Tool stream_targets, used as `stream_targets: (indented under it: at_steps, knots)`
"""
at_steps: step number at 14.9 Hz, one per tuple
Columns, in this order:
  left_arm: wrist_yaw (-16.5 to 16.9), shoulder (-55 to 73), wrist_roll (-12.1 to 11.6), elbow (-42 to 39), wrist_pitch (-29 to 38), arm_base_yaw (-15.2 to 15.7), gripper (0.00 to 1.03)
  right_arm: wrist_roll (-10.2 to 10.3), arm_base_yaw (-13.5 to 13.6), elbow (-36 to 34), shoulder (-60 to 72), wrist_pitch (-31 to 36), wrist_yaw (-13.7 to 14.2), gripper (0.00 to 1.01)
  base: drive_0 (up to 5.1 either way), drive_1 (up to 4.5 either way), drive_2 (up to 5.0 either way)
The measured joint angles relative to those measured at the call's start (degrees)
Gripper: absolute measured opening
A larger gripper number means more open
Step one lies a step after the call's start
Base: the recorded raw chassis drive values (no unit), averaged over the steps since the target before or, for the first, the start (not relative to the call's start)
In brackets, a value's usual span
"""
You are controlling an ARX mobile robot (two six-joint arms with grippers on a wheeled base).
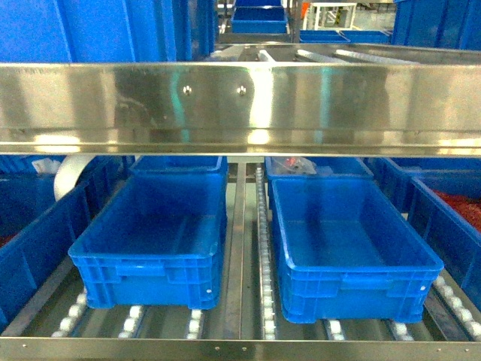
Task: Sort blue parts and orange caps into right shelf containers
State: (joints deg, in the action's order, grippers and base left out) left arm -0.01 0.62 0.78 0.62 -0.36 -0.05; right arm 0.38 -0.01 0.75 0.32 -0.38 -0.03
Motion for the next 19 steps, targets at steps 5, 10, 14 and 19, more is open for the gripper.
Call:
stream_targets:
  at_steps: [5, 10, 14, 19]
  knots:
    - [0.0, 0.0, -0.11, 0.0, -0.02, 0.0, 0.42, 0.0, 0.0, 0.0, 0.0, 0.02, 0.0, 0.45, 0.0, 0.0, 0.0]
    - [-0.04, 0.0, -0.17, 0.0, -0.04, 0.0, 0.42, 0.0, 0.0, 0.0, 0.0, 0.04, 0.02, 0.45, 0.0, 0.0, 0.0]
    - [-0.04, 0.0, -0.2, 0.0, -0.02, 0.0, 0.42, 0.0, 0.0, 0.0, 0.0, 0.02, 0.0, 0.45, 0.0, 0.0, 0.0]
    - [-0.04, 0.0, -0.22, 0.0, -0.04, 0.0, 0.42, 0.0, 0.0, 0.0, 0.0, 0.02, 0.0, 0.45, 0.0, 0.0, 0.0]
